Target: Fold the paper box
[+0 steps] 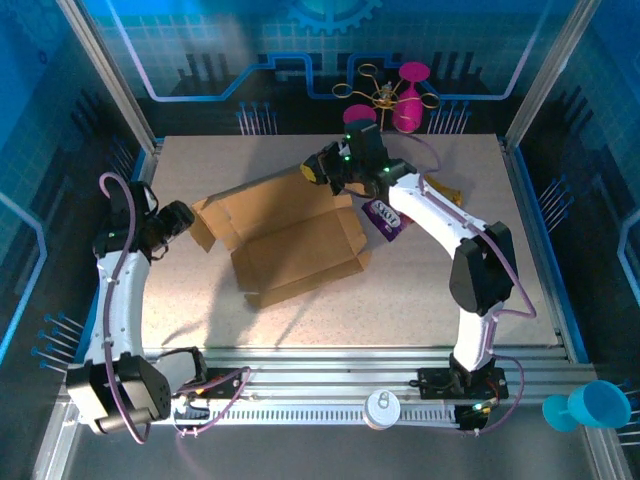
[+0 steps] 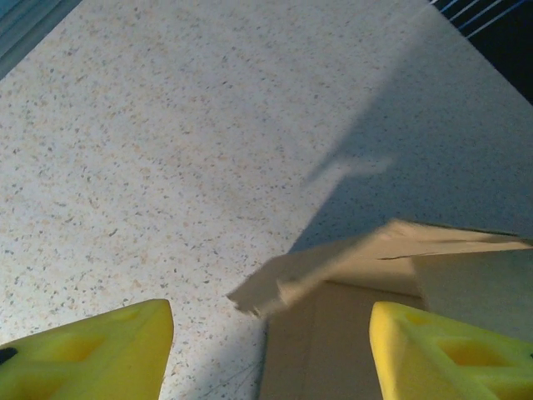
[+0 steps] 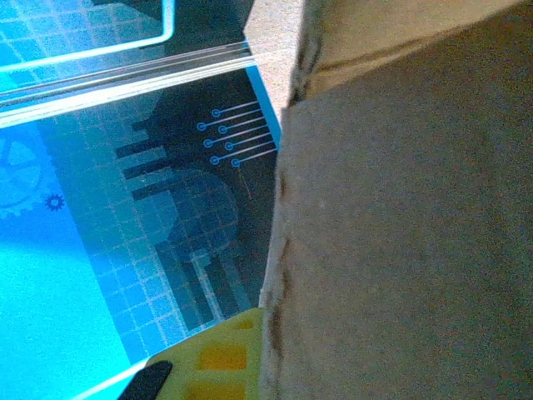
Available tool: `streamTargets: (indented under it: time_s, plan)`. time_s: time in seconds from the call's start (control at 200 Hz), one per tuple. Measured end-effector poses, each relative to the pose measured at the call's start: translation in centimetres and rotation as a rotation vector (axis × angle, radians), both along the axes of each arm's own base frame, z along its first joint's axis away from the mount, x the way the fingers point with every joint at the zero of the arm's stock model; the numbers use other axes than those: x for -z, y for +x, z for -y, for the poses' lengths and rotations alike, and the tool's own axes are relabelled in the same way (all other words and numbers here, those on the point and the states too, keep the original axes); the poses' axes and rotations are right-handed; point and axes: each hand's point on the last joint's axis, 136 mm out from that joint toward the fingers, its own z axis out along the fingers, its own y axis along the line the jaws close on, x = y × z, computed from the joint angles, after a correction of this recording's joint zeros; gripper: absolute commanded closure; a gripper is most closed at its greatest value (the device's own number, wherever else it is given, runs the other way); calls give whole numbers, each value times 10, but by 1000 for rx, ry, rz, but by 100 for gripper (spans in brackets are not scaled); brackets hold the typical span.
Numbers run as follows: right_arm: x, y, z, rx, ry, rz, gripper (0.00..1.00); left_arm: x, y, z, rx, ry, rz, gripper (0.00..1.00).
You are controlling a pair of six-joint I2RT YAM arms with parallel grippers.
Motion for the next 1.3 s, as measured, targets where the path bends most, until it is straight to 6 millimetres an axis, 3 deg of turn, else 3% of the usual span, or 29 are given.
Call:
streamTargets:
  time_s: [0.085, 0.26, 0.5, 0.57, 0.735, 1.001, 1.101, 1.301]
  plan:
    - [11, -6, 7, 30, 0, -24, 100, -9, -2, 3, -18, -16, 28, 29]
    - [17, -13, 19, 104, 20, -39, 100, -33, -6, 6, -195, -193, 54, 40]
    - [10, -13, 23, 131, 36, -17, 100, -87, 24, 30, -218, -418, 119, 39]
    - [9, -13, 23, 134, 40, -15, 100, -85, 34, 45, -185, -465, 96, 38]
    - [8, -13, 23, 136, 47, -15, 100, -57, 53, 84, -108, -549, -17, 38]
    - [9, -13, 23, 138, 51, -16, 100, -34, 64, 89, -101, -544, -87, 36]
    - [10, -13, 23, 139, 53, -19, 100, -41, 65, 84, -100, -507, -80, 36]
    - [9, -12, 25, 143, 54, -18, 100, -80, 76, 76, -67, -435, 22, 35]
